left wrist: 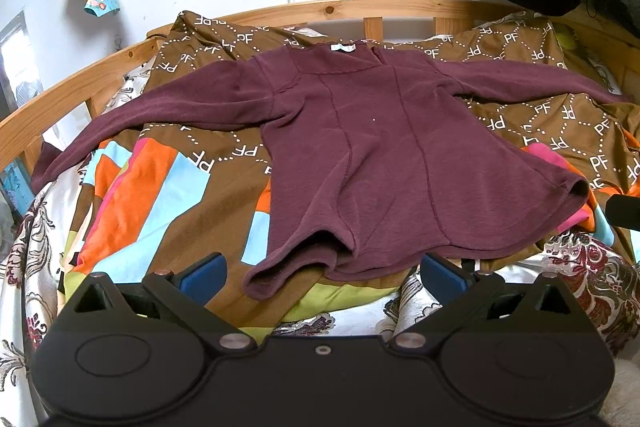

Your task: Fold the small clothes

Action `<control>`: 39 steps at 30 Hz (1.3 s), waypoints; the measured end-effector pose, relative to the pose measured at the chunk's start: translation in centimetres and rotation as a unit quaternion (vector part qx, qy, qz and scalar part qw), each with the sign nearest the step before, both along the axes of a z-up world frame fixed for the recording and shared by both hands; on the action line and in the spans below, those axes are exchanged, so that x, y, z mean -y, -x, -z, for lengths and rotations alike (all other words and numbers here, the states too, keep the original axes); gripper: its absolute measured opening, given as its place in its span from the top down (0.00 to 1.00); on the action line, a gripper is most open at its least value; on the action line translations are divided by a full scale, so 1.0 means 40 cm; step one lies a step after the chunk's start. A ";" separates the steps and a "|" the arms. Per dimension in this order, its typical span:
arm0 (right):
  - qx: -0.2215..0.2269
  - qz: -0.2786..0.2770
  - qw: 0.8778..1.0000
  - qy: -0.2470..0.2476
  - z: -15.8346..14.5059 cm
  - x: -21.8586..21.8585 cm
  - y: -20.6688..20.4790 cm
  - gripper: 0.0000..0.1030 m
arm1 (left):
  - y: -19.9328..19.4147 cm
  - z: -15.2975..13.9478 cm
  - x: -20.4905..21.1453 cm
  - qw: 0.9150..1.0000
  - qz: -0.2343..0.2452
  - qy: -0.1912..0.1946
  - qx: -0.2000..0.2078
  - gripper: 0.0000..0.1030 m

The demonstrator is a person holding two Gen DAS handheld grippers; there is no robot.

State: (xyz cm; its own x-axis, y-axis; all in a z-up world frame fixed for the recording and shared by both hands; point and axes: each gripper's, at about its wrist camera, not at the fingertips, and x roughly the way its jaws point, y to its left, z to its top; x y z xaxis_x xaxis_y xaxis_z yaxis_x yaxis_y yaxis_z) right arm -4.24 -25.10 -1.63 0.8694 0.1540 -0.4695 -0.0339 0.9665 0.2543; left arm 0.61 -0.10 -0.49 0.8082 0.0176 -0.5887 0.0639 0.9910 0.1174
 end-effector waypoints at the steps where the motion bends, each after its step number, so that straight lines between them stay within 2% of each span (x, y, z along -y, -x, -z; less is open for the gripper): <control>1: 0.000 0.000 1.000 0.000 0.000 0.000 0.000 0.00 | 0.000 0.000 0.000 1.000 0.000 0.000 0.000 0.01; 39: -0.005 0.002 1.000 -0.009 -0.002 0.003 0.001 0.00 | -0.002 0.002 -0.007 1.000 0.000 -0.003 -0.001 0.01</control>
